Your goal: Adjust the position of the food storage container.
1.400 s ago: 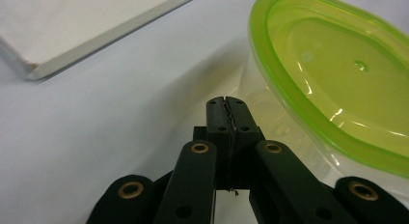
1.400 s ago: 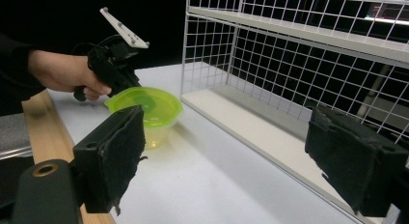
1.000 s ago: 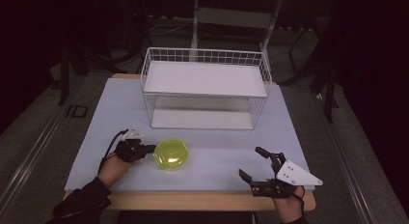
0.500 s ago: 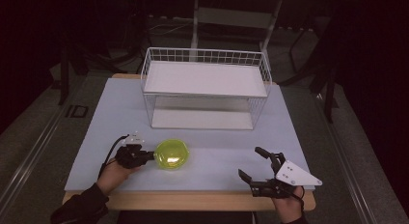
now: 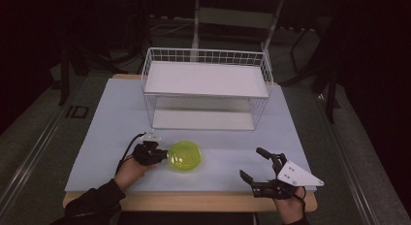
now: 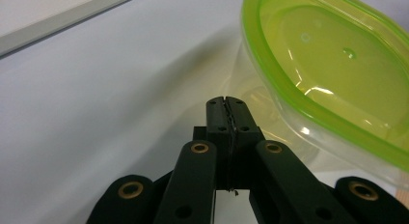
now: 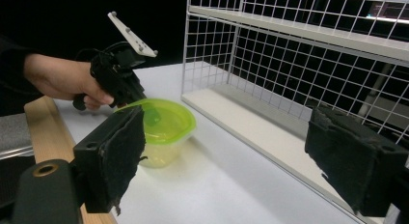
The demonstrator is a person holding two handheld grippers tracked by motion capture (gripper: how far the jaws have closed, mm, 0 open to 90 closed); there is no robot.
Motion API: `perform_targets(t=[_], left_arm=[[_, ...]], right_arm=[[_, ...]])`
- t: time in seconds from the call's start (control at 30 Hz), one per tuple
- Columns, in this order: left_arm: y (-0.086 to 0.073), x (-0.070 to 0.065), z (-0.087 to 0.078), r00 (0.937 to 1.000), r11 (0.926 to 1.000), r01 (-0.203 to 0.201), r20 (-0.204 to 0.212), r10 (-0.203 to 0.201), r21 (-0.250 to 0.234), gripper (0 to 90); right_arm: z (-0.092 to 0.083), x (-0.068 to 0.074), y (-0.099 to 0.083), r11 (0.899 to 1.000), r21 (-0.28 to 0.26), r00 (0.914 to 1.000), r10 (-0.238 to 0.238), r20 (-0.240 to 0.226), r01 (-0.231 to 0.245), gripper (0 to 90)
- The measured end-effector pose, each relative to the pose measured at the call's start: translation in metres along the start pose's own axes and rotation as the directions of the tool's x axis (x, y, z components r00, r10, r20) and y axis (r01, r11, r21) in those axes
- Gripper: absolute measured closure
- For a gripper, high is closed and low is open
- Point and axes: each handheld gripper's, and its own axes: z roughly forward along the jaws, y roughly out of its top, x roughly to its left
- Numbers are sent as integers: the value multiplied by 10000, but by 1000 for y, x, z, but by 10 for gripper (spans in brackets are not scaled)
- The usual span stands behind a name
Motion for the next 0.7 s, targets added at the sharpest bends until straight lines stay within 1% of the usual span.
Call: perform_targets(t=[0.03, 0.07, 0.13, 0.2, 0.37, 0.5, 0.53, 0.63, 0.67, 0.7], left_arm=[[0, 0, 0, 10000, 10000, 0, 0, 0, 0, 900], [3, -4, 8, 9999, 9998, -108, 103, 107, 137, 900], [5, -7, 13, 9995, 9997, -165, 257, 160, 201, 900], [6, -10, 17, 9993, 9994, -236, 306, 229, 245, 900], [9, -12, 23, 9989, 9995, -173, 432, 162, 253, 900], [10, -16, 26, 9981, 9991, -273, 567, 256, 311, 900], [10, -16, 27, 9980, 9987, -359, 529, 340, 353, 900], [9, -16, 26, 9983, 9987, -381, 465, 365, 346, 900], [9, -13, 22, 9990, 9987, -373, 266, 364, 348, 900], [9, -12, 19, 9991, 9987, -389, 179, 384, 317, 900]], right_arm=[[0, 0, 0, 10000, 0, 10000, 0, 0, 0, 139], [0, 0, 0, 10000, 4, 10000, -1, 2, 1, 139], [0, 0, 0, 10000, 7, 10000, -6, 2, 6, 139], [0, 0, 0, 10000, 8, 10000, -10, 1, 10, 139], [0, 0, 0, 10000, 16, 10000, 1, -3, -1, 139], [0, 0, 0, 10000, 35, 10000, -14, 4, 14, 138], [0, 0, 0, 10000, 33, 10000, -20, 1, 20, 138], [0, -1, 0, 10000, 31, 10000, 2, -3, -2, 139], [0, -1, -1, 10000, 39, 10000, -6, 4, 6, 139], [0, -1, -1, 10000, 52, 10000, 12, -4, -12, 139]])
